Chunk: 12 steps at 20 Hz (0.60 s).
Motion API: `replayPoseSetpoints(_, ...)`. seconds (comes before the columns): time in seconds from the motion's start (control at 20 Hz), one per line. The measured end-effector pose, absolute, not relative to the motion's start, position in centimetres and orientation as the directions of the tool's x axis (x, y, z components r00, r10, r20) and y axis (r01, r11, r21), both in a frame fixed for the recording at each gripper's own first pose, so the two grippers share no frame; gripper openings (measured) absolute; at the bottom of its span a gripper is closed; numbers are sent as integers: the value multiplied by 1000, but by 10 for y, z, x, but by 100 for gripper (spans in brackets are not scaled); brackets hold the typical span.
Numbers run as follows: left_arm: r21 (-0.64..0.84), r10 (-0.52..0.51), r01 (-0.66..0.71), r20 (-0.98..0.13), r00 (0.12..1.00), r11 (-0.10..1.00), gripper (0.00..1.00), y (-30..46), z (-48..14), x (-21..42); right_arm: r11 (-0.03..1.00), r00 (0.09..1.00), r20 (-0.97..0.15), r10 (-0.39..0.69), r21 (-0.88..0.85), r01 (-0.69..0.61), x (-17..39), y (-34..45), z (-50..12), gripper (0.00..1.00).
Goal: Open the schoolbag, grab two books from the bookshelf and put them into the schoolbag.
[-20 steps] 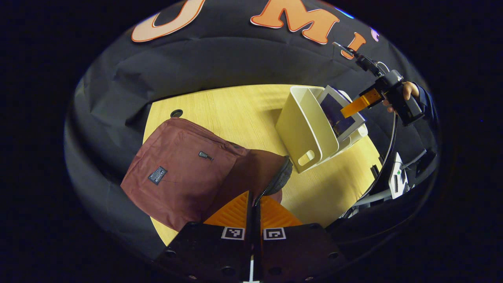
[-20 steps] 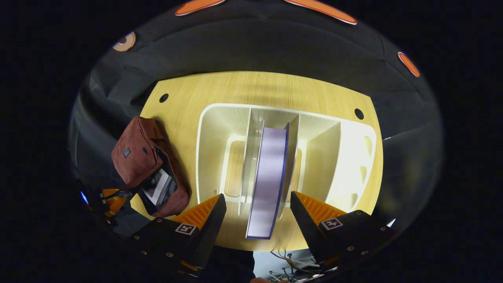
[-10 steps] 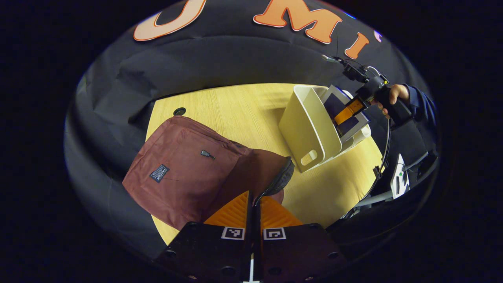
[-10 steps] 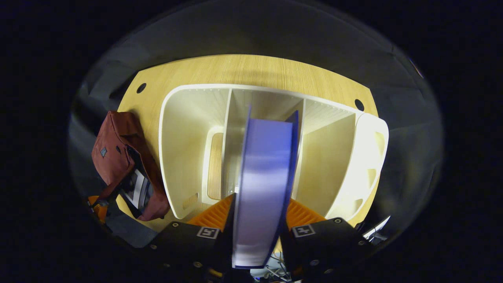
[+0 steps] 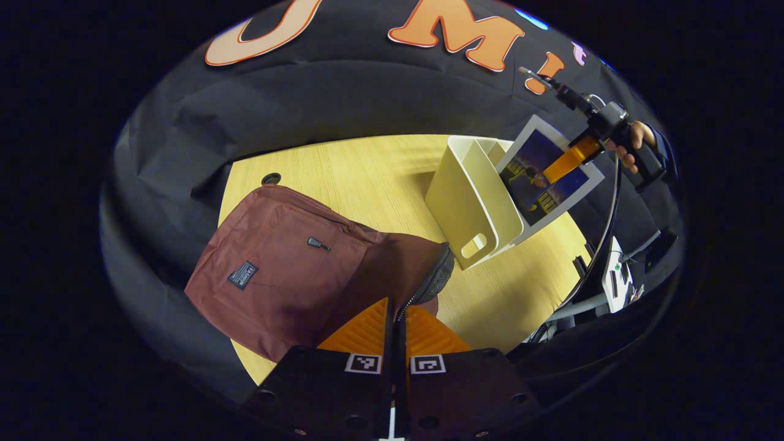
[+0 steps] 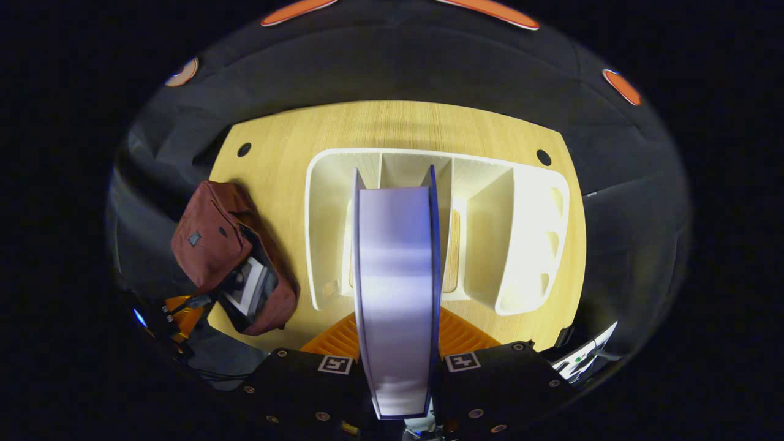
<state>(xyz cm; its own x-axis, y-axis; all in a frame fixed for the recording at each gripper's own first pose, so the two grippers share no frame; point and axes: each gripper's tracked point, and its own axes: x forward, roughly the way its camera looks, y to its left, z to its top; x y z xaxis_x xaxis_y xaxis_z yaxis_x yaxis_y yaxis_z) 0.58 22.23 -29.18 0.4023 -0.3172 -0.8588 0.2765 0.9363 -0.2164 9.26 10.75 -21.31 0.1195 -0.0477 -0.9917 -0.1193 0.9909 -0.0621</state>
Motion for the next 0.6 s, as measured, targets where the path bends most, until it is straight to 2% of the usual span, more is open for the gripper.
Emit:
replayPoseSetpoints(0.35, -232, -365, 342, -838, 405, 911, 3, 231, -288, 7, 1000, 246, -969, -10, -12, -3, 60, 112, -129, 40)
replayPoseSetpoints(0.5, -231, -373, 356, -833, 407, 905, 3, 236, -285, 7, 1000, 266, -964, 16, 19, 9, 40, 123, -125, 40)
replayPoseSetpoints(0.6, -226, -375, 369, -834, 406, 902, 3, 238, -283, 6, 996, 264, -962, 75, 83, 21, 24, 147, -133, 40)
